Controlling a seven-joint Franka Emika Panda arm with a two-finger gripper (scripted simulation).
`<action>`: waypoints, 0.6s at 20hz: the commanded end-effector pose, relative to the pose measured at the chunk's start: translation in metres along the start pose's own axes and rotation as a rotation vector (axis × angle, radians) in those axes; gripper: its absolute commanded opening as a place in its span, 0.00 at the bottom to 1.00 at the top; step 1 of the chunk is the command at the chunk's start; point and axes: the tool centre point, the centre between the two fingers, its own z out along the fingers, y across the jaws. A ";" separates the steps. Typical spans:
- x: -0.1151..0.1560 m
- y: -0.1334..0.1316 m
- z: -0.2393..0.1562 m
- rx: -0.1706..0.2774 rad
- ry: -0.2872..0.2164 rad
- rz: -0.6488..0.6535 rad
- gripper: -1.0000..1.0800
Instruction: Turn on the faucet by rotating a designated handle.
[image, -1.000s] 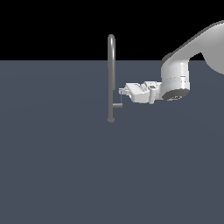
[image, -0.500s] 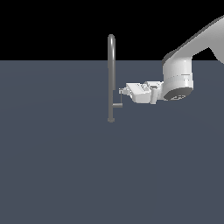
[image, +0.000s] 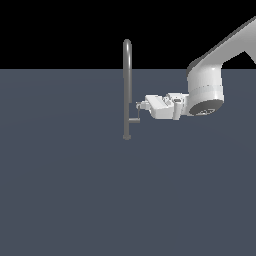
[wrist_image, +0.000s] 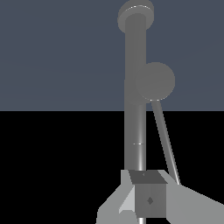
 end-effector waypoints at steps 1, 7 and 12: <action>0.000 0.008 0.000 -0.006 -0.002 0.002 0.00; 0.001 0.023 0.000 -0.007 -0.003 0.001 0.00; 0.002 0.026 0.000 -0.003 -0.003 -0.001 0.00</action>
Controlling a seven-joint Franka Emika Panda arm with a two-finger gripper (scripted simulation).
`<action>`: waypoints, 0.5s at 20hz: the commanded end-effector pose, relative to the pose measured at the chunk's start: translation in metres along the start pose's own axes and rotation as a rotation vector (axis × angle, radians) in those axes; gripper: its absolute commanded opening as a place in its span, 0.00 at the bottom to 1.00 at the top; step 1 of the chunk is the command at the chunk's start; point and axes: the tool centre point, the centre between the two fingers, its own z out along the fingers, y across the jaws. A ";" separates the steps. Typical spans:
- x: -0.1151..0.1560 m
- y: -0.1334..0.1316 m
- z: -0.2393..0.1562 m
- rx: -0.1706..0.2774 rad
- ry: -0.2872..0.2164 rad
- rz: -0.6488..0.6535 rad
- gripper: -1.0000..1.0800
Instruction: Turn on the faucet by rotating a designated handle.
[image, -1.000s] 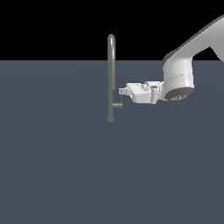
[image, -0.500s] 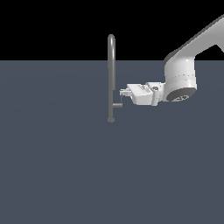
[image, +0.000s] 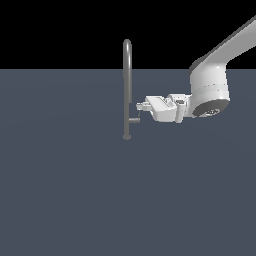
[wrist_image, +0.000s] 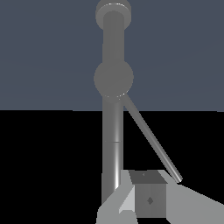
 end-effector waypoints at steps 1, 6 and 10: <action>0.005 0.006 0.000 -0.001 -0.001 0.004 0.00; 0.015 0.021 0.000 -0.004 -0.001 0.005 0.00; 0.021 0.031 -0.001 -0.005 -0.002 0.006 0.00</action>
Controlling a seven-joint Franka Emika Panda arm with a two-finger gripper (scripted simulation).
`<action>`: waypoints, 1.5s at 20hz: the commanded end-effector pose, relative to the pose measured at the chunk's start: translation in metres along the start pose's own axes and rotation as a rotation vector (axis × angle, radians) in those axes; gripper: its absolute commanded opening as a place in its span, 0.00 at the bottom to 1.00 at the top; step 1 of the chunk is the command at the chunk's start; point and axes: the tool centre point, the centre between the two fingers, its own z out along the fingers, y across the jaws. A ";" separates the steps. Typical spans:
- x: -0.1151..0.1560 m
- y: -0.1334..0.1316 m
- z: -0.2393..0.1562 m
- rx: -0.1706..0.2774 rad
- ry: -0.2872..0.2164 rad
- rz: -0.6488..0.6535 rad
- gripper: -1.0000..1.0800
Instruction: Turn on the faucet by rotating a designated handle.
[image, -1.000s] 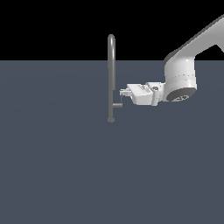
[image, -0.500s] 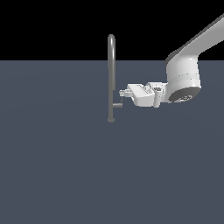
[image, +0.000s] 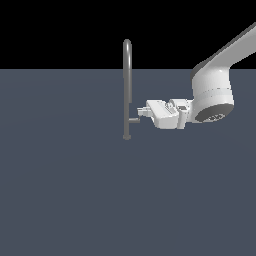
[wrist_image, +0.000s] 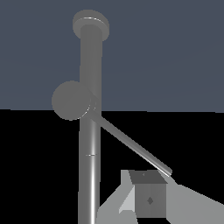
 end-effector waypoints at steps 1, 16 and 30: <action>0.001 0.002 0.000 -0.001 -0.004 0.005 0.00; 0.066 0.021 0.000 -0.005 -0.003 0.010 0.00; 0.089 0.007 0.000 -0.009 0.003 0.006 0.00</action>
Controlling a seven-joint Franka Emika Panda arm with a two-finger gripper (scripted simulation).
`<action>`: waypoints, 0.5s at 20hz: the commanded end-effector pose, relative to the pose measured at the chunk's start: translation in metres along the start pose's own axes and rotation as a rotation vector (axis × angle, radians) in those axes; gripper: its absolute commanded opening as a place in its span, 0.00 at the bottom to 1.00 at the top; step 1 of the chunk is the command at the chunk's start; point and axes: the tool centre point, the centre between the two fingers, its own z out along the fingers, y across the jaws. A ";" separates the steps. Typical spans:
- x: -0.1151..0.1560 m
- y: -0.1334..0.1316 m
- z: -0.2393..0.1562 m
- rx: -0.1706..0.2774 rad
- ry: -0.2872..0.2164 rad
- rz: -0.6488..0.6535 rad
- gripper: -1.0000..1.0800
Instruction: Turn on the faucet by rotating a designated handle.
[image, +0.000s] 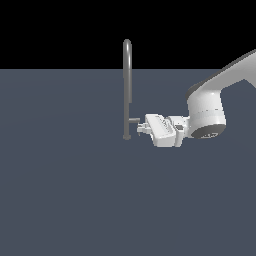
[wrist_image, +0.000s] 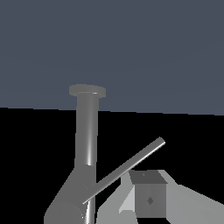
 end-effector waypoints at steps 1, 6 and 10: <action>0.027 0.003 0.000 0.012 0.004 0.029 0.00; 0.005 -0.003 0.001 -0.026 0.042 -0.001 0.00; 0.016 -0.009 0.000 -0.017 0.032 0.007 0.00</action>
